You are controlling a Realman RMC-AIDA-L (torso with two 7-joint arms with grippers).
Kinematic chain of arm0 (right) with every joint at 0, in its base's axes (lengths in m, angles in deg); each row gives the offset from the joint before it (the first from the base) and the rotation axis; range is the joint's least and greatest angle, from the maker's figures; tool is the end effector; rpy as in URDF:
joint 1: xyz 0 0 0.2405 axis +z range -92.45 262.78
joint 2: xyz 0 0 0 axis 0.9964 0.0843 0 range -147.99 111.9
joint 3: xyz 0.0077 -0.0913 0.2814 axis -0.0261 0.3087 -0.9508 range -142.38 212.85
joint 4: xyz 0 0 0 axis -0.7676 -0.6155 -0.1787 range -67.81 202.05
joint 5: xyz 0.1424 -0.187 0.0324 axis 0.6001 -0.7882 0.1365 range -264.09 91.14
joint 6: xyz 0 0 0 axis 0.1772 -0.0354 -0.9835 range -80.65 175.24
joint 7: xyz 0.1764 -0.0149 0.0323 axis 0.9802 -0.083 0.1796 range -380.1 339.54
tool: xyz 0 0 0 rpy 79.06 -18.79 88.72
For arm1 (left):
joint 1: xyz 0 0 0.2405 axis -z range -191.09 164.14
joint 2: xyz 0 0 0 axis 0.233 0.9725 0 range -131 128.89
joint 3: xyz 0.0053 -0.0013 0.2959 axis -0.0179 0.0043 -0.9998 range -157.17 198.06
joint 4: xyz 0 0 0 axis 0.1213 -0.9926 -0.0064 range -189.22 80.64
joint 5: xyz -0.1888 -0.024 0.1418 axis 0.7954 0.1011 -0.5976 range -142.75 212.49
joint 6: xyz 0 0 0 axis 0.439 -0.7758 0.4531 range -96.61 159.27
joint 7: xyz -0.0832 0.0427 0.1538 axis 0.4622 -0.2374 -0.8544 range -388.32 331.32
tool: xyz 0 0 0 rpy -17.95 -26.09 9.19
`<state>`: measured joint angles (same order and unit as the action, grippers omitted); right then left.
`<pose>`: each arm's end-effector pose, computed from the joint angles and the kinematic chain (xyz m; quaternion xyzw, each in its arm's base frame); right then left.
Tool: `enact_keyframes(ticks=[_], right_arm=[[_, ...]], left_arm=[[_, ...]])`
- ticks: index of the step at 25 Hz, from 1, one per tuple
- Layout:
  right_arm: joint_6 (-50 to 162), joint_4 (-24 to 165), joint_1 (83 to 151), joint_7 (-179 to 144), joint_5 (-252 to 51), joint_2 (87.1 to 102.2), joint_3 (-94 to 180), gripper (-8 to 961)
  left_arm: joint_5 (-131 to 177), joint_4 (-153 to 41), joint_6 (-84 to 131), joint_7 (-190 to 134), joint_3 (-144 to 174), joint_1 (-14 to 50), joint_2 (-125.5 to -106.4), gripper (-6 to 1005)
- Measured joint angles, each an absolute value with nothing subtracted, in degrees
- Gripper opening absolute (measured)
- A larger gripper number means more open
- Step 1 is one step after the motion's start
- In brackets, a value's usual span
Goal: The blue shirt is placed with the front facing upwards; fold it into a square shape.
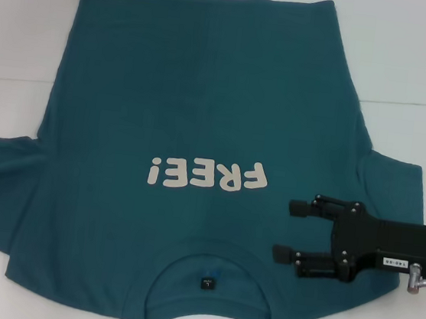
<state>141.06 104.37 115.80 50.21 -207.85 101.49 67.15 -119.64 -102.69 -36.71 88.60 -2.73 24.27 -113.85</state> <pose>0.3032 0.3690 -0.0464 -0.9497 0.1610 0.2349 0.1300 -0.4015 0.4579 0.0860 -0.7991 -0.4692 0.0005 0.3758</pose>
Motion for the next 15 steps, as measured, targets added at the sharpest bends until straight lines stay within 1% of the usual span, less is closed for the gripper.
enact_keyframes(ticks=[8, 15], right_arm=[[140.00, 104.22, 115.87, 50.21, -207.85, 101.49, 67.62, 911], [139.98, 104.20, 115.94, 50.23, -207.85, 101.49, 67.69, 912]], left_arm=[[-119.39, -103.06, -33.53, 87.39, -2.91, 23.81, -115.08, 94], [-119.55, -101.11, -31.41, 87.28, -6.08, 23.63, -115.29, 99]])
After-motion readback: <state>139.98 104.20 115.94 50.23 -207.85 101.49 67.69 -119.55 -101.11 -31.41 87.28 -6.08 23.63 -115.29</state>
